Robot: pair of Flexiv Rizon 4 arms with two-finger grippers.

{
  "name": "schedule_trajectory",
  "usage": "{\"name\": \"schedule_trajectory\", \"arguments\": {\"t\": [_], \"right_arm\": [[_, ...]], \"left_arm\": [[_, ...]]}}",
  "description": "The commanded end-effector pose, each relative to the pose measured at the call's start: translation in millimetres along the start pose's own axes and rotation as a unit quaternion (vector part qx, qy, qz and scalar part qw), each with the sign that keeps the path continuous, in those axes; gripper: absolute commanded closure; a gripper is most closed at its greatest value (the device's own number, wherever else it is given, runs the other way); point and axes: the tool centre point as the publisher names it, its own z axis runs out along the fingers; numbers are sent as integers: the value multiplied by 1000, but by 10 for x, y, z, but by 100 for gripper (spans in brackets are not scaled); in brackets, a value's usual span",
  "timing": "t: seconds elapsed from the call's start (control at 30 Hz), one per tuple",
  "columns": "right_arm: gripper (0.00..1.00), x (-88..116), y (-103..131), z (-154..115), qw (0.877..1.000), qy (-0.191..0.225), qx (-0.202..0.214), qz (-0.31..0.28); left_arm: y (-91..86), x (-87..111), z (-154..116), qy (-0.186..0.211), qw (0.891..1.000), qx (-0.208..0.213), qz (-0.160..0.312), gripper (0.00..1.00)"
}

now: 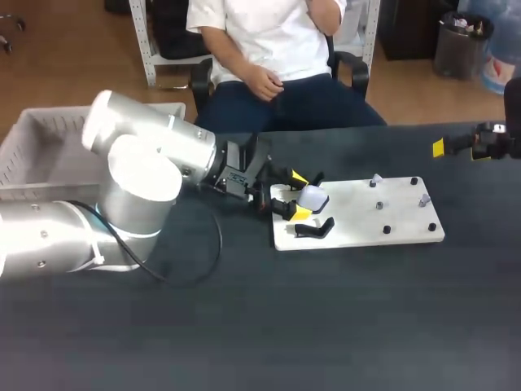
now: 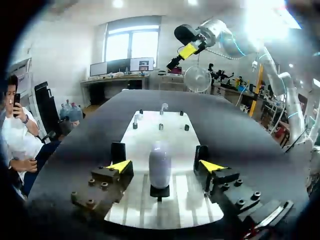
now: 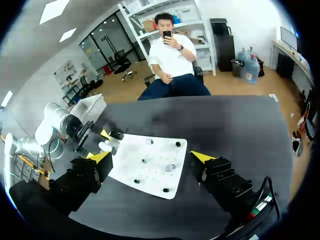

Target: Pick up each earbud case from the left stands, insert the matching earbuds, close the lid, and place the case in the box.

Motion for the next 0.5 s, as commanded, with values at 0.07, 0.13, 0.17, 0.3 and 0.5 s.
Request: {"name": "schedule_trajectory", "arguments": {"t": [0.07,0.13,0.17,0.3,0.5], "right_arm": [[0,4,1,-6,1000,0,1,0],[0,4,1,-6,1000,0,1,0],[0,4,1,-6,1000,0,1,0],[0,4,1,-6,1000,0,1,0],[0,4,1,-6,1000,0,1,0]], "left_arm": [[40,-5,65,2,1000,9,2,26],[43,-1,82,1,1000,10,3,29],[48,4,92,1,1000,11,2,30],[70,24,116,-2,1000,17,0,35],[91,44,141,-6,1000,24,0,39]]}}
